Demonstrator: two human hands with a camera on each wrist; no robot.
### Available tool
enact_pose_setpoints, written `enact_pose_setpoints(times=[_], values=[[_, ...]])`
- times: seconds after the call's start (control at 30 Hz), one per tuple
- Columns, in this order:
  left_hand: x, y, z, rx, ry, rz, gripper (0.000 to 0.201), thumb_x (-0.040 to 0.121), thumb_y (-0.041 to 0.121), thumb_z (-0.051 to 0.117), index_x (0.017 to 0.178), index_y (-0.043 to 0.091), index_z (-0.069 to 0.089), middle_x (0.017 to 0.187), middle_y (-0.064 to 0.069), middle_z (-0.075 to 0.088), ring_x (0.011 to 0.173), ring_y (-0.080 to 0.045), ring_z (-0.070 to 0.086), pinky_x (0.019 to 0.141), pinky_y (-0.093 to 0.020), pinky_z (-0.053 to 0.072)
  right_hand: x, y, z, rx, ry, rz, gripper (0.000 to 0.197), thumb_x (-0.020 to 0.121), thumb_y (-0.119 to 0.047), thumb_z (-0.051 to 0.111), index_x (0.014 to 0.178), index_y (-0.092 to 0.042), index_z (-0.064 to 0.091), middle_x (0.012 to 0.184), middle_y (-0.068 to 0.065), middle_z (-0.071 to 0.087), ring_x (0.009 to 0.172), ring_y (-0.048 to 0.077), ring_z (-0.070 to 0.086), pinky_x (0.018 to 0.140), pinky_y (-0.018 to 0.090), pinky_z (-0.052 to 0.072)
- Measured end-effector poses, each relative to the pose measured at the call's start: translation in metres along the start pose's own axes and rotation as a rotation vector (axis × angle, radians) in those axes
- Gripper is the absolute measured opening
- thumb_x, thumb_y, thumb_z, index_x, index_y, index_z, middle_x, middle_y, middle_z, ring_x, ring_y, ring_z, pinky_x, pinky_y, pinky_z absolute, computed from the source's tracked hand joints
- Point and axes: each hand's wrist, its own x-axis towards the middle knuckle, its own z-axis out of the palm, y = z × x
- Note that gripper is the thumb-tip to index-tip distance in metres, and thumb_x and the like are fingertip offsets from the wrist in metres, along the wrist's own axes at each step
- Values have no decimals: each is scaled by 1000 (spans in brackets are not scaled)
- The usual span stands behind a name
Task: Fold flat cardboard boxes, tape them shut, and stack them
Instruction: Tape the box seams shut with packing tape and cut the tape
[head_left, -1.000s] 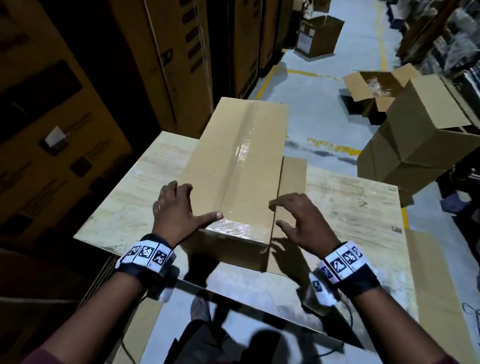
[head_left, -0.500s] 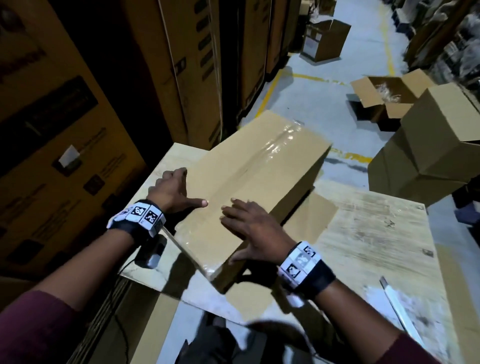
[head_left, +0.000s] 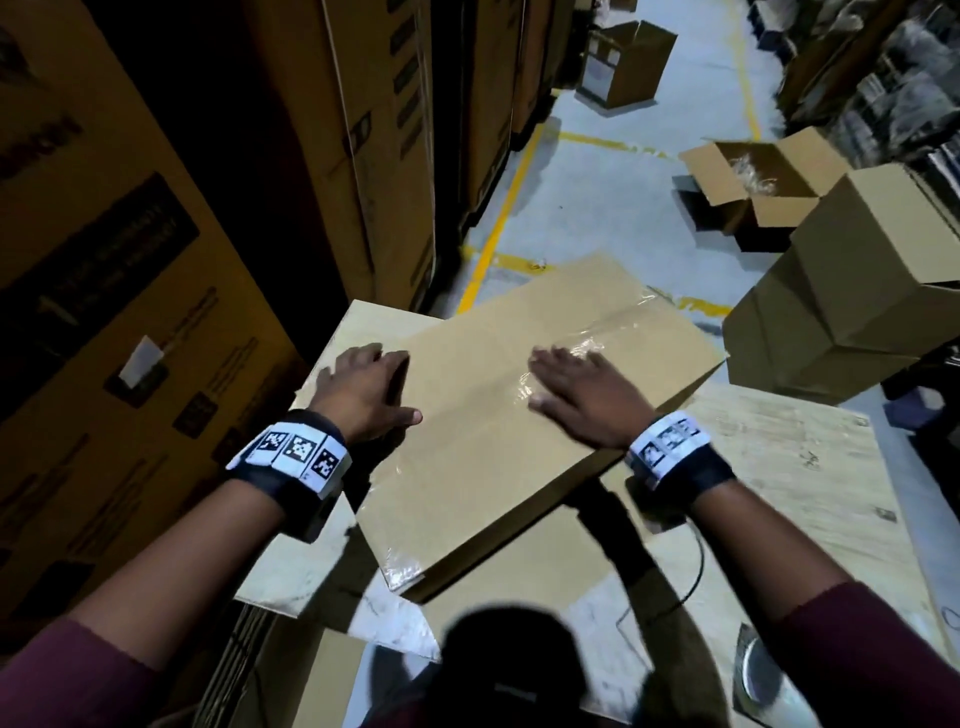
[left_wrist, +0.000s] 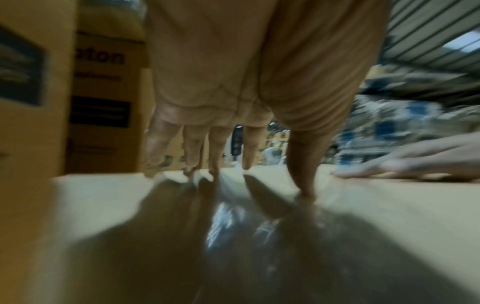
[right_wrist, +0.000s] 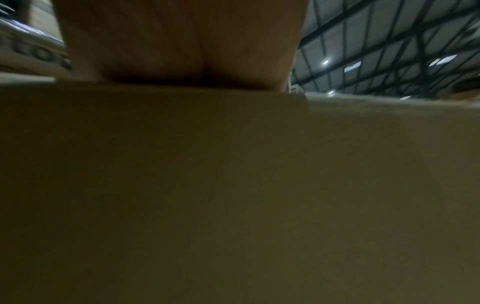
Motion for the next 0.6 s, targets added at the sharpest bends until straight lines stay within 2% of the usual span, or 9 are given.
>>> enact_pose_setpoints(times=[0.1, 0.17, 0.23, 0.27, 0.3, 0.37, 0.43, 0.5, 0.6], values=[[-10, 29, -5, 3, 28, 213, 64, 80, 45, 73, 138, 32, 49, 153, -8, 36, 141, -34, 29, 110, -49, 36, -3, 45, -12, 2, 22, 139, 87, 87, -76, 6, 159, -30, 25, 169, -9, 16, 156, 17, 11, 122, 51, 13], [-21, 55, -3, -32, -18, 353, 50, 84, 47, 67, 129, 26, 54, 139, -8, 45, 133, -35, 37, 102, -48, 43, -2, 68, -16, 10, 22, 229, 77, 94, -74, 15, 159, -35, 23, 169, -12, 14, 156, 17, 9, 122, 55, 11], [-32, 84, 5, -6, -106, 420, 63, 85, 59, 62, 135, 23, 46, 138, -10, 42, 133, -37, 37, 101, -50, 44, -1, 93, -22, 0, 36, 324, 69, 99, -70, 22, 160, -38, 20, 169, -14, 10, 157, 18, 6, 122, 58, 9], [-37, 99, 10, 30, -159, 401, 79, 83, 67, 60, 145, 24, 36, 148, -13, 33, 141, -38, 29, 107, -53, 39, 0, 106, -26, 4, 38, 366, 69, 99, -70, 24, 160, -38, 19, 169, -15, 8, 157, 20, 5, 121, 60, 10], [-40, 110, 16, 76, -208, 362, 97, 80, 75, 58, 154, 24, 21, 160, -17, 17, 148, -39, 15, 113, -57, 30, 2, 118, -29, 27, 34, 398, 71, 98, -72, 24, 160, -38, 18, 168, -16, 7, 157, 22, 6, 120, 60, 12], [-42, 128, 26, 151, -256, 289, 123, 72, 83, 59, 158, 23, -4, 165, -18, -12, 152, -40, -7, 118, -64, 13, 3, 138, -31, 97, 46, 422, 82, 90, -80, 21, 160, -37, 17, 169, -14, 4, 155, 29, 13, 122, 57, 19], [-38, 137, 28, 186, -267, 272, 132, 68, 81, 66, 158, 22, -12, 164, -17, -19, 152, -38, -12, 117, -65, 11, 2, 144, -28, 127, 51, 461, 84, 89, -82, 22, 160, -38, 17, 169, -15, 3, 151, 37, 23, 119, 54, 27], [-32, 136, 22, 207, -259, 288, 132, 70, 71, 74, 158, 21, -11, 165, -14, -16, 153, -35, -9, 118, -64, 14, -4, 138, -24, 125, 82, 524, 80, 91, -80, 27, 159, -39, 17, 169, -16, 5, 147, 44, 27, 116, 55, 32], [-18, 117, 8, 264, -267, 334, 130, 72, 54, 81, 159, 22, -10, 166, -12, -13, 153, -33, -4, 119, -60, 19, -29, 118, -17, 181, 141, 626, 83, 90, -81, 34, 159, -36, 20, 169, -7, 14, 145, 44, 28, 111, 54, 35]])
